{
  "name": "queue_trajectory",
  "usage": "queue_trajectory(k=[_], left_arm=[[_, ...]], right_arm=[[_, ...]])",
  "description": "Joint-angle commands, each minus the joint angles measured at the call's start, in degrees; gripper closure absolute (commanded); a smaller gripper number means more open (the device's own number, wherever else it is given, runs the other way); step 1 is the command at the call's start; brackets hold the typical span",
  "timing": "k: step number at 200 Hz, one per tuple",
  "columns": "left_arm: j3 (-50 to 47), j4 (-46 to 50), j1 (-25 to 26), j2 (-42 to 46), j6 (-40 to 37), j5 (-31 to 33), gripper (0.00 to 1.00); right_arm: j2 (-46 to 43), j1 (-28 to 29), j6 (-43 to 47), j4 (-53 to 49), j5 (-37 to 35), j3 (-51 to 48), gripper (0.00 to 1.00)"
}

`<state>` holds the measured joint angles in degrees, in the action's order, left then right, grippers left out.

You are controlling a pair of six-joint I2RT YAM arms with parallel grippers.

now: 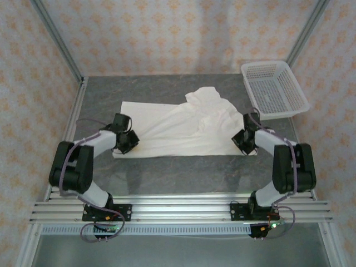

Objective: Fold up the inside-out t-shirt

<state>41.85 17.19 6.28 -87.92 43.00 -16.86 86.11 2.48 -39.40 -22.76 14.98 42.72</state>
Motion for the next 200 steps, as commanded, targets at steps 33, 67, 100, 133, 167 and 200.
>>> queue_trajectory(k=[33, 67, 100, 133, 167, 200], left_arm=[[-18.5, 9.49, 2.92, 21.7, 4.78, 0.25, 1.0], [-11.65, 13.67, 4.04, 30.78, 3.53, 3.51, 0.76], [1.56, 12.75, 3.71, 27.81, -5.08, 10.24, 0.45], [7.46, 7.56, 2.63, 21.11, -9.68, 9.3, 0.45], [8.61, 6.01, 1.2, 18.88, -10.14, 8.69, 0.18], [9.17, 7.49, -0.05, 17.72, -11.71, 8.96, 0.14]], right_arm=[[-19.41, -0.11, -3.06, -13.03, -1.68, -13.84, 1.0], [-25.91, 1.19, 4.29, -14.95, -2.75, -4.88, 0.81], [-7.55, 5.92, 17.67, -13.05, -9.23, 17.24, 0.65], [13.47, 6.65, 26.66, -10.57, -7.84, 35.26, 0.54], [29.35, 6.7, 32.74, -16.46, -10.41, 51.26, 0.5], [38.13, 6.72, 33.63, -17.86, -8.21, 57.04, 0.49]])
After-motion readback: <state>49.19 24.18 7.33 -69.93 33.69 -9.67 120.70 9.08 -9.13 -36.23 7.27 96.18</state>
